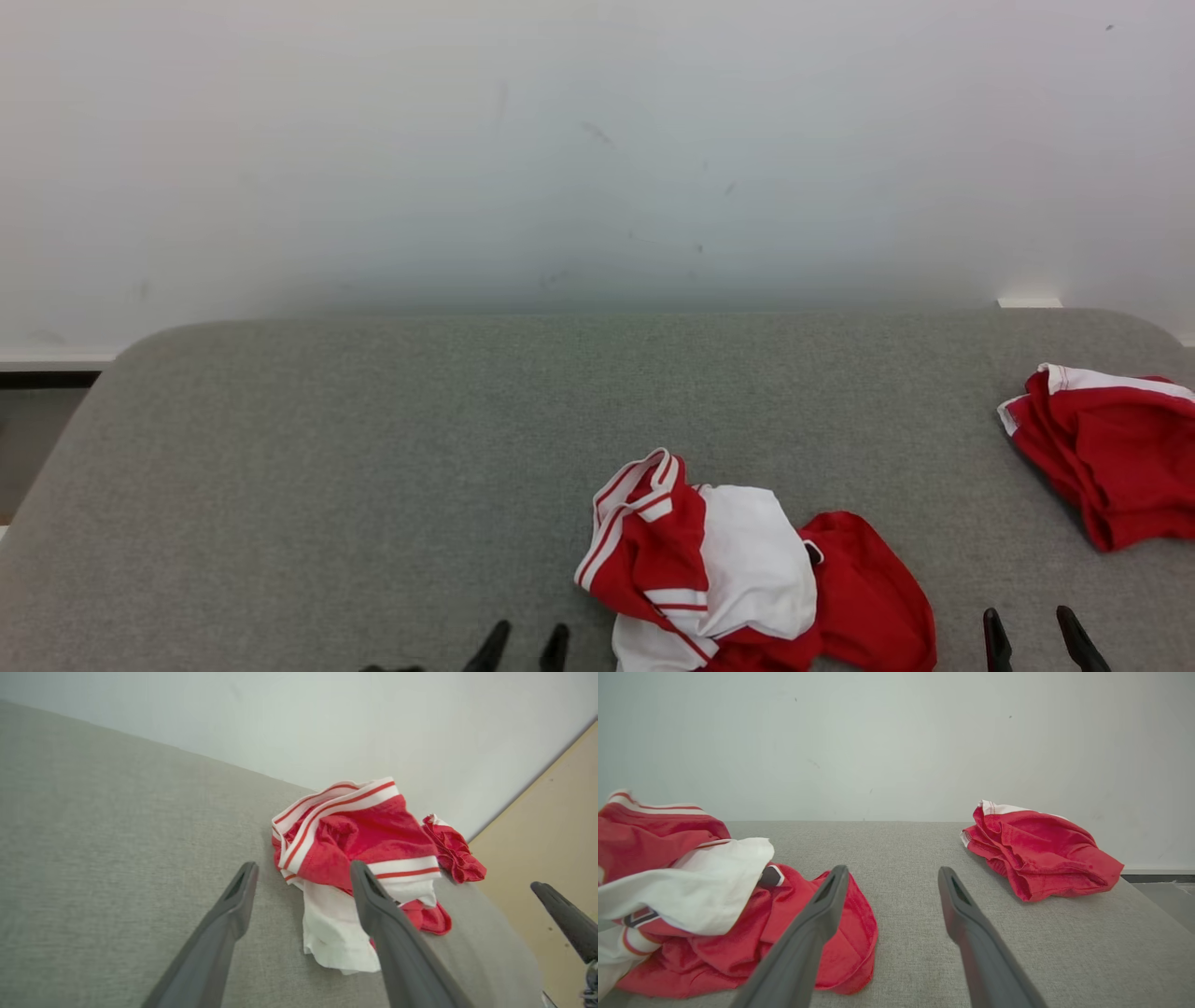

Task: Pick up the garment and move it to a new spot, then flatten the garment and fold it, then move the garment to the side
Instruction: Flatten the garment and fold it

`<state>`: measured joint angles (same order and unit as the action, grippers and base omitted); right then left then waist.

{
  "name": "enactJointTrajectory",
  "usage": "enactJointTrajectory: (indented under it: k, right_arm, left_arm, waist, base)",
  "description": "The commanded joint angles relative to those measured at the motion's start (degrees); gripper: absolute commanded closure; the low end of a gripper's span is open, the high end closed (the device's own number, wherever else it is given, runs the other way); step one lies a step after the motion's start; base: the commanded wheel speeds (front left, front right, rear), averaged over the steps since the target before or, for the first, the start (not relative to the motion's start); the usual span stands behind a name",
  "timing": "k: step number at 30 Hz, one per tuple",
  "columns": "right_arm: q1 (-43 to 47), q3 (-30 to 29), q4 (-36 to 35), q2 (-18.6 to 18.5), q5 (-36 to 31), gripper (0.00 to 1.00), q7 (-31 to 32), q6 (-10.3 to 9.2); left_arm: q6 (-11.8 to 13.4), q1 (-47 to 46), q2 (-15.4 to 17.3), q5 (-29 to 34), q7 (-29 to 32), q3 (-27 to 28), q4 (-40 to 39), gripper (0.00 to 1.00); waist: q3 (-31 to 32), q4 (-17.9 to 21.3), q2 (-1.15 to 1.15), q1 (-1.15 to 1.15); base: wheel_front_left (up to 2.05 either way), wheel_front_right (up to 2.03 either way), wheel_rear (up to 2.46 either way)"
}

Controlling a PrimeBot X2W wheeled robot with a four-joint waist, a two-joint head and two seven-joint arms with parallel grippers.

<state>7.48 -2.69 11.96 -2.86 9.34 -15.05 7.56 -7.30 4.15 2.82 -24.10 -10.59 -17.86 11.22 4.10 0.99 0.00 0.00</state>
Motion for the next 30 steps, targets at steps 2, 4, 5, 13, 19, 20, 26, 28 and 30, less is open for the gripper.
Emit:
enactJointTrajectory:
  k: [2,4,5,13,19,20,26,28,30]
  right_arm:
    - [-0.4,0.1,-0.1,-0.1,-0.3,0.00,-0.2,-0.17]
    - [-0.6,0.3,-0.1,-0.1,-0.2,0.00,-0.2,-0.17]
    - [-0.7,0.4,0.0,-0.1,-0.2,0.00,-0.2,-0.17]
    - [-1.4,0.8,0.3,-0.1,-0.3,0.00,-0.2,-0.17]
    - [-1.9,0.9,0.4,-0.1,-0.9,0.00,-0.2,-0.16]
    - [-1.9,0.8,0.3,-0.1,-0.9,0.00,-0.2,-0.17]
    - [-2.2,0.8,0.4,-0.1,-1.1,0.00,-0.2,-0.17]
    - [-2.3,0.8,0.5,-0.1,-1.1,0.00,-0.2,-0.17]
    - [-2.4,0.9,0.6,-0.1,-1.1,0.00,-0.2,-0.16]
  left_arm:
    - [-0.2,-1.2,0.3,-5.3,2.8,-1.5,0.5,0.00]
    - [-0.2,-2.6,0.3,-8.3,7.1,-3.1,1.9,0.00]
    - [0.1,-3.0,0.2,-10.1,9.5,-3.5,3.0,0.00]
    - [2.4,-7.6,0.2,-21.6,18.0,-5.4,9.2,0.00]
    - [3.0,-9.9,0.2,-29.8,20.2,-7.2,13.2,0.00]
    - [2.9,-10.3,0.2,-30.8,20.0,-7.5,13.8,0.00]
    - [3.0,-14.0,0.2,-34.3,14.7,-8.5,19.2,0.76]
    - [2.7,-15.2,0.2,-34.5,12.9,-9.5,21.5,1.00]
    - [2.2,-16.6,0.2,-34.8,11.3,-10.2,23.1,1.00]
  waist:
    - [-0.3,0.7,0.00,0.00]
    - [-0.6,1.4,0.00,0.00]
    - [-0.7,1.8,0.00,0.00]
    - [-2.1,5.6,0.00,0.00]
    - [-2.7,8.1,0.00,0.00]
    - [-2.8,8.4,0.00,0.00]
    - [-3.1,9.4,0.00,0.00]
    - [-3.2,9.5,0.00,0.00]
    - [-3.1,9.4,0.00,0.00]
  base:
    - [0.00,0.00,0.00]
    - [0.00,0.00,0.00]
    - [0.00,0.00,0.00]
    - [0.00,0.00,0.00]
    - [0.00,0.00,0.00]
    - [0.00,0.00,0.00]
    - [0.00,0.00,0.00]
    - [0.00,0.00,0.00]
    - [0.00,0.00,0.00]
